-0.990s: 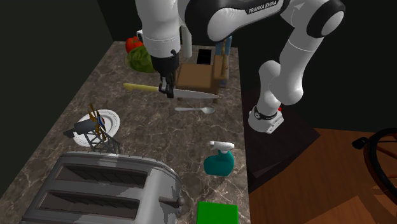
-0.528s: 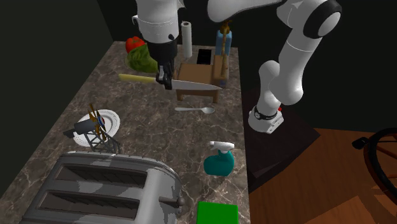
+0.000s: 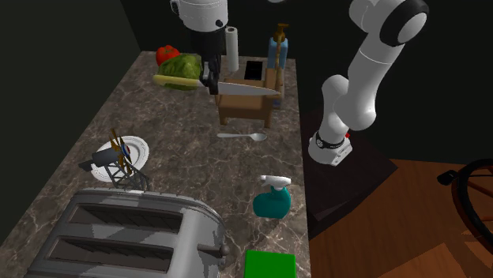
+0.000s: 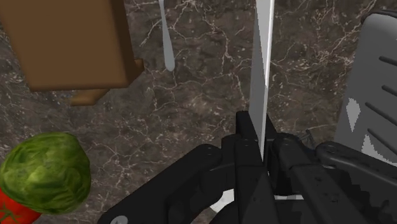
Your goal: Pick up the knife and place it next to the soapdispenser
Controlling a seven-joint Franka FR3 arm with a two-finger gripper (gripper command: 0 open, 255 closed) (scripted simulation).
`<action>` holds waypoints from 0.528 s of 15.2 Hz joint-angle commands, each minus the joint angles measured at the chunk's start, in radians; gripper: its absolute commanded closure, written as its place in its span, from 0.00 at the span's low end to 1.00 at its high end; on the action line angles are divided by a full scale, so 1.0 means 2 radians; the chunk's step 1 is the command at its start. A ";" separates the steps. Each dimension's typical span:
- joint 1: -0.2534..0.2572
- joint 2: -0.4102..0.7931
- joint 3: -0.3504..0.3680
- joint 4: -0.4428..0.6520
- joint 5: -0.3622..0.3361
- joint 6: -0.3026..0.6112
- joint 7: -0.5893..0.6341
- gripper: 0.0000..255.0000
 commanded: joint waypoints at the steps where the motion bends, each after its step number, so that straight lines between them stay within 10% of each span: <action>1: -0.008 -0.024 -0.012 -0.024 0.000 0.000 -0.021 1.00; 8: -0.036 -0.094 -0.062 -0.094 -0.011 0.000 -0.098 1.00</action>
